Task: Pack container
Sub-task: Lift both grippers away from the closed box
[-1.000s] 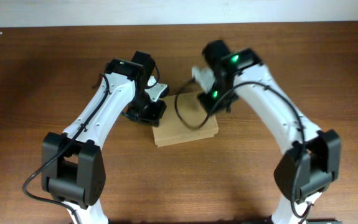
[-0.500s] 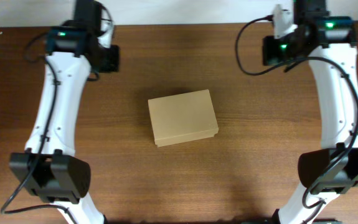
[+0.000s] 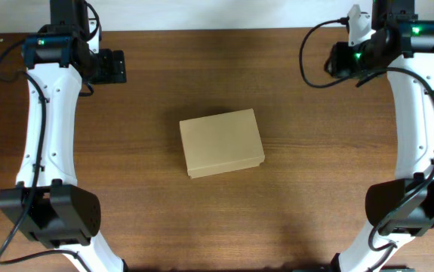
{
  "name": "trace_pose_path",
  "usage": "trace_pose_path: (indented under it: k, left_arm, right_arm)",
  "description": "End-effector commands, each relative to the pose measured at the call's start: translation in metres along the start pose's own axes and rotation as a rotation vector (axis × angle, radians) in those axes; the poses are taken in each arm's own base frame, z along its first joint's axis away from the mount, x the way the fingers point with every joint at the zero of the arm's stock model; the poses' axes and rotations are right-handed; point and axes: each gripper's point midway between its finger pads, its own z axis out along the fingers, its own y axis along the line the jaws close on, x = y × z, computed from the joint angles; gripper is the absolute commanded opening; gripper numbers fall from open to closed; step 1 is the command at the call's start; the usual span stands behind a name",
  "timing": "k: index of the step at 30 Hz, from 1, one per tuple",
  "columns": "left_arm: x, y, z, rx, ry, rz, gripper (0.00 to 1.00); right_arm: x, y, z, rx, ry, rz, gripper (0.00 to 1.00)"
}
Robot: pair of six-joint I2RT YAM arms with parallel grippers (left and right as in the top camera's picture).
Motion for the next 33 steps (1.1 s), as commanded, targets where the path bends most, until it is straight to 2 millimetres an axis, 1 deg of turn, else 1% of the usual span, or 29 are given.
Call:
trace_pose_path:
  k: [1, 31, 33]
  left_arm:
    - [-0.0045, 0.0033, -0.0112, -0.006, -0.027, 0.0, 1.0]
    - [-0.004, 0.0033, -0.0111, -0.006, -0.026, 0.0, 1.0]
    - [-0.0039, 0.0033, -0.0111, -0.006, -0.025, 0.0, 1.0]
  right_arm:
    - [0.0029, -0.0028, -0.0019, 0.01, 0.013, 0.007, 0.99]
    - [0.0032, -0.0029, -0.0018, 0.01, 0.014, 0.007, 0.99]
    - [0.0054, -0.0079, -0.0021, 0.041, 0.023, 0.008, 0.99]
